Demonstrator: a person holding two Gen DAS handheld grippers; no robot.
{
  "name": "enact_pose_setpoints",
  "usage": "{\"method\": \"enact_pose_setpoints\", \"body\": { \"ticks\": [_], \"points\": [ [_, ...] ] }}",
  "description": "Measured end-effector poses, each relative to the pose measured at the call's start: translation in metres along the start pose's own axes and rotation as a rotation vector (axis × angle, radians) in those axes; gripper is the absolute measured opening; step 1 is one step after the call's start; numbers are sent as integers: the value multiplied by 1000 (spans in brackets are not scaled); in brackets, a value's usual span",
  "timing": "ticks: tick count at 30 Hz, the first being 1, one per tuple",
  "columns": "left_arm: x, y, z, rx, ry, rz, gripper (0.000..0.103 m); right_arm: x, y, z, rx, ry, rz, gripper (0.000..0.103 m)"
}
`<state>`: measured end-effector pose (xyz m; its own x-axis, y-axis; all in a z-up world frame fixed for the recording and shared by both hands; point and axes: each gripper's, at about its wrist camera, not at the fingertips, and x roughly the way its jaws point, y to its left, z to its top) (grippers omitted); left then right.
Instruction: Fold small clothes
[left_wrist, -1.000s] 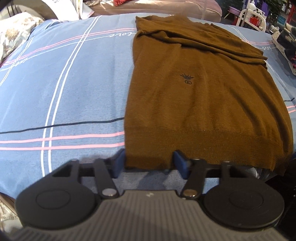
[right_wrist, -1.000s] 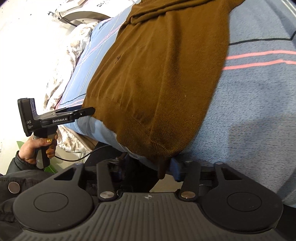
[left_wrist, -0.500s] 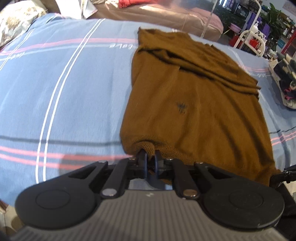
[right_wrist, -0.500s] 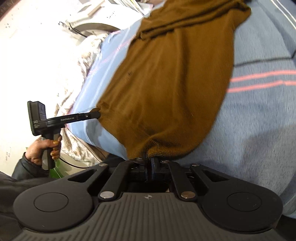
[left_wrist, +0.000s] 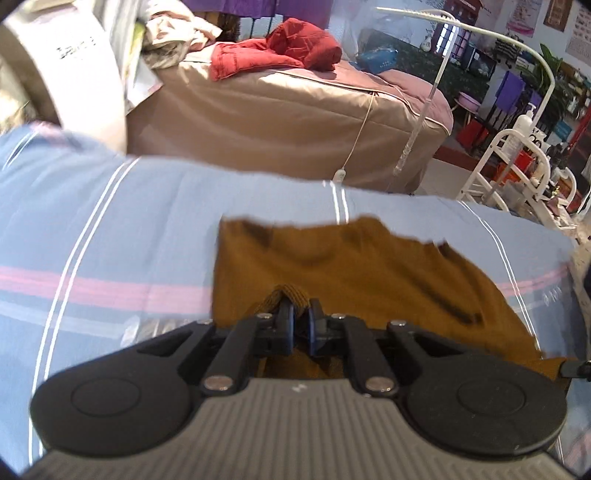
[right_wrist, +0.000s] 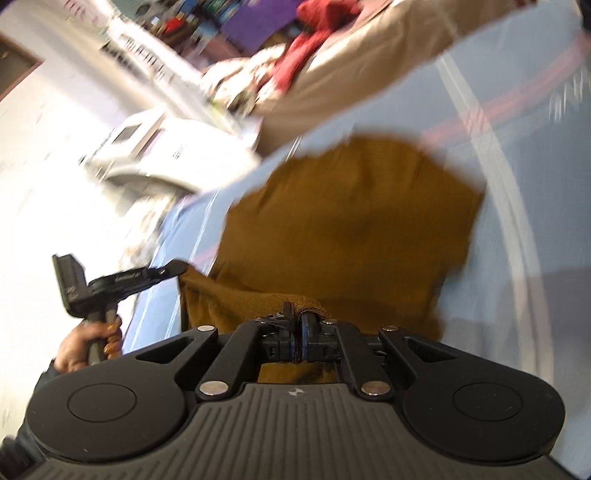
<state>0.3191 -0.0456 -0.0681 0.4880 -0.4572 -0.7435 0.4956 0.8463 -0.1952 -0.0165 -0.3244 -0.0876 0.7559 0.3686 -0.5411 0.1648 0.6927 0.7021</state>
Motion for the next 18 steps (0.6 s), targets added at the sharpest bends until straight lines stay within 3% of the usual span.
{"method": "enact_pose_setpoints", "body": {
  "ticks": [5, 9, 12, 14, 15, 16, 17, 18],
  "points": [
    [80, -17, 61, -1, 23, 47, 7, 27, -21, 71, -13, -49, -117, 7],
    [131, -28, 79, 64, 49, 110, 7, 51, -36, 96, 1, -69, -170, 7],
    [155, -27, 83, 67, 56, 142, 13, 68, -47, 109, -17, -81, -226, 7],
    [159, -25, 82, 103, 32, 202, 38, 76, -56, 110, -3, -78, -246, 7],
    [162, -27, 81, 132, 16, 249, 68, 79, -64, 108, 3, -82, -260, 7],
    [159, -28, 79, 167, -10, 306, 90, 79, -64, 108, 3, -82, -260, 7],
    [157, -30, 76, 205, -37, 365, 103, 82, -64, 109, -8, -90, -268, 8],
    [154, -33, 74, 245, -66, 416, 103, 84, -65, 109, -24, -98, -277, 9]
  ]
}}
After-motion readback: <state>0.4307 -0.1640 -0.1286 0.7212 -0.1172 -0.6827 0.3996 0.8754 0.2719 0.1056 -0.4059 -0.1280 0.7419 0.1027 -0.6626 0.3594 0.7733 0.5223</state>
